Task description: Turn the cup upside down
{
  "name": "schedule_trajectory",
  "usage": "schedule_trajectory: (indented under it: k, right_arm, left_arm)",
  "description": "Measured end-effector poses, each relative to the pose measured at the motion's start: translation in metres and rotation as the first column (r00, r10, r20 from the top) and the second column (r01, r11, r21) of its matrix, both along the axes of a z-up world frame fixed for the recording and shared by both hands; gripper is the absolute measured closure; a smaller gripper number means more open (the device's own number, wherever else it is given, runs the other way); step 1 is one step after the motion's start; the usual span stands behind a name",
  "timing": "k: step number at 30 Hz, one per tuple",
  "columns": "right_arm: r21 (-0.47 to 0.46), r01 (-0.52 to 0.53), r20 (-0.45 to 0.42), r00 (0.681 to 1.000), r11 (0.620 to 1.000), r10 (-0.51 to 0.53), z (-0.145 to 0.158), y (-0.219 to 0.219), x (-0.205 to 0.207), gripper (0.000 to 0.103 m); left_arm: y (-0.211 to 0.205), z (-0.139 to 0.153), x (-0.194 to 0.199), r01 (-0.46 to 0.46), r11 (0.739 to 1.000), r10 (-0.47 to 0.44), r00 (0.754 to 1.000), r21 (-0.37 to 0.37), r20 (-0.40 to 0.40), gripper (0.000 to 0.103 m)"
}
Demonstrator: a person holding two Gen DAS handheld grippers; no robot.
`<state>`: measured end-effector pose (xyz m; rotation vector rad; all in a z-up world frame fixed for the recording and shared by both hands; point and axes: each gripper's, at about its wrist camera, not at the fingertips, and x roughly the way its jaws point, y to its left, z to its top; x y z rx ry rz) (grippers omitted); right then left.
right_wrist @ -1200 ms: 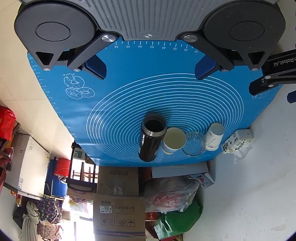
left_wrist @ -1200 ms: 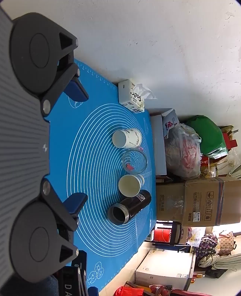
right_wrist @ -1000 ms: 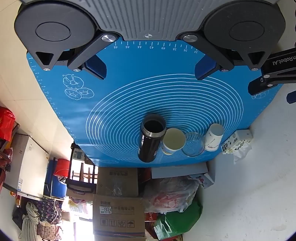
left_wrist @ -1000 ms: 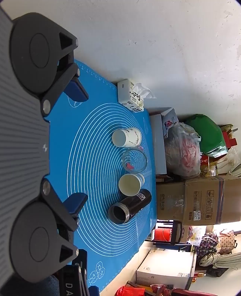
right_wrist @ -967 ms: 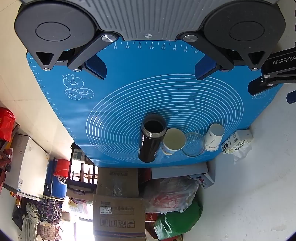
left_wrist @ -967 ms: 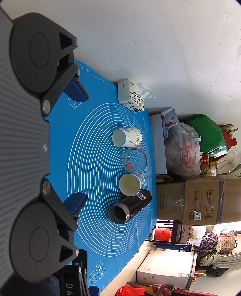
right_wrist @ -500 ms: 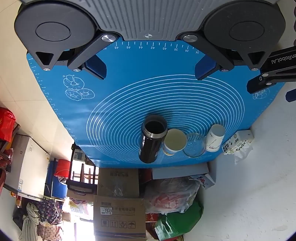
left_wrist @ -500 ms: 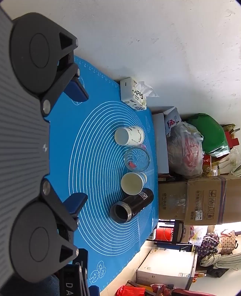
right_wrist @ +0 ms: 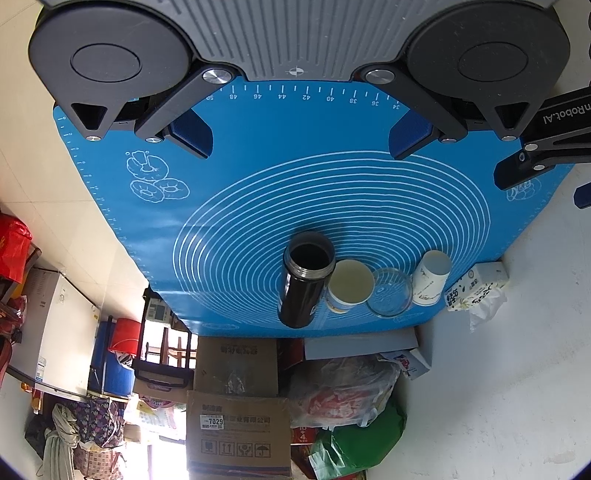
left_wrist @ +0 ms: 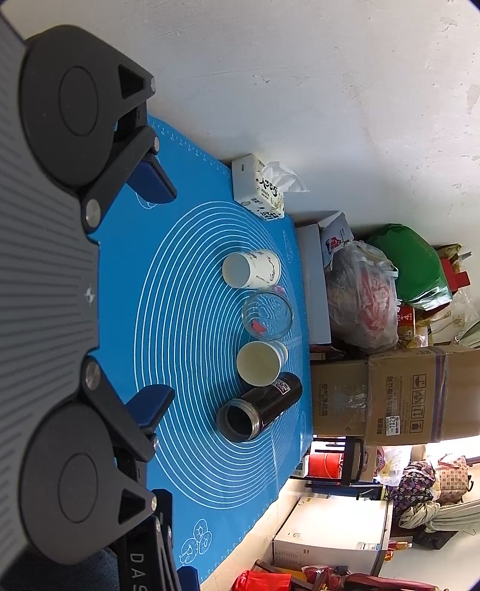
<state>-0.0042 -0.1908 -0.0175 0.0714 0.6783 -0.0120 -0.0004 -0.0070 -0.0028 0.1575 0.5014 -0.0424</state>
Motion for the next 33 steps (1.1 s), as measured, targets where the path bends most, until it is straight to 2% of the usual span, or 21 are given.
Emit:
schedule_trajectory:
  k: [33]
  right_arm:
    - [-0.007, 0.001, -0.002, 1.0, 1.0, -0.001, -0.0003, -0.0007, 0.002, 0.0]
  left_arm:
    - [0.0007, 0.0017, 0.0011, 0.001, 1.0, -0.001, 1.0, -0.001, -0.002, 0.0]
